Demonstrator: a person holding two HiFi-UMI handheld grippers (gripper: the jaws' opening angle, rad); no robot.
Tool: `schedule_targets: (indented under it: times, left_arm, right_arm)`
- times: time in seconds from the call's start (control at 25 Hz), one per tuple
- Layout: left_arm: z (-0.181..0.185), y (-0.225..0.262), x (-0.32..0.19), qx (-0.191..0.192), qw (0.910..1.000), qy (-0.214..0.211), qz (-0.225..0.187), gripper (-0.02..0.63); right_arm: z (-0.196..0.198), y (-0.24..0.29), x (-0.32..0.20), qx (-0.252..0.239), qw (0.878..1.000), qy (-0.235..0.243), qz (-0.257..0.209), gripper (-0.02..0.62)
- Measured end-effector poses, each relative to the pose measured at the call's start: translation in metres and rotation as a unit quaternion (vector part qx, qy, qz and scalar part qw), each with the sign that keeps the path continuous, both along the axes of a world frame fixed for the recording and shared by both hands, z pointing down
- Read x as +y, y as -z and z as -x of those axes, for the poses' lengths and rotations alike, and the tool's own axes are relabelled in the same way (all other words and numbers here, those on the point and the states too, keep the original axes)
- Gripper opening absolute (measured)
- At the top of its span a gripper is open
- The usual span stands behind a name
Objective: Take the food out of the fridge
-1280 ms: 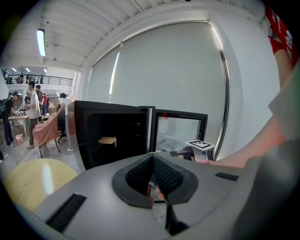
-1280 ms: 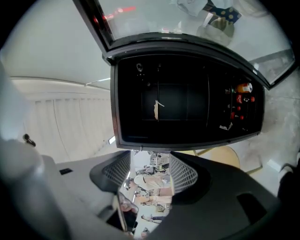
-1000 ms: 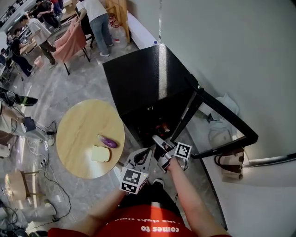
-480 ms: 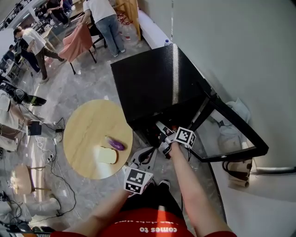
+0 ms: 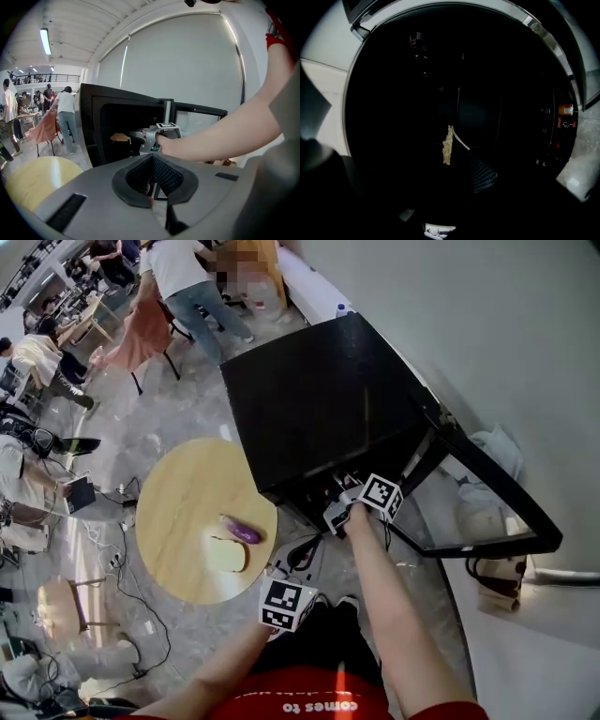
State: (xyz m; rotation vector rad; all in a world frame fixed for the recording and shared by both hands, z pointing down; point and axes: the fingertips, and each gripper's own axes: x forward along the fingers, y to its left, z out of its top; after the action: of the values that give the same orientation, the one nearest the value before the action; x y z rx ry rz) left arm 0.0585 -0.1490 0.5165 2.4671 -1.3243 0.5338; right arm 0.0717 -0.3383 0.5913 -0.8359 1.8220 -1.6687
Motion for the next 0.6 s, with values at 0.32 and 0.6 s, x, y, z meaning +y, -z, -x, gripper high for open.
schedule_targets:
  times: [0.32, 0.6]
  left_arm:
    - [-0.01, -0.009, 0.006, 0.017, 0.9996, -0.01, 0.02, 0.009]
    - [-0.007, -0.012, 0.01, 0.02, 0.9995, -0.008, 0.025, 0.009]
  right_arm:
    - [-0.003, -0.009, -0.012, -0.02, 0.999, -0.029, 0.031, 0.218]
    - [0.001, 0.004, -0.015, 0.01, 1.0, -0.011, 0.007, 0.061]
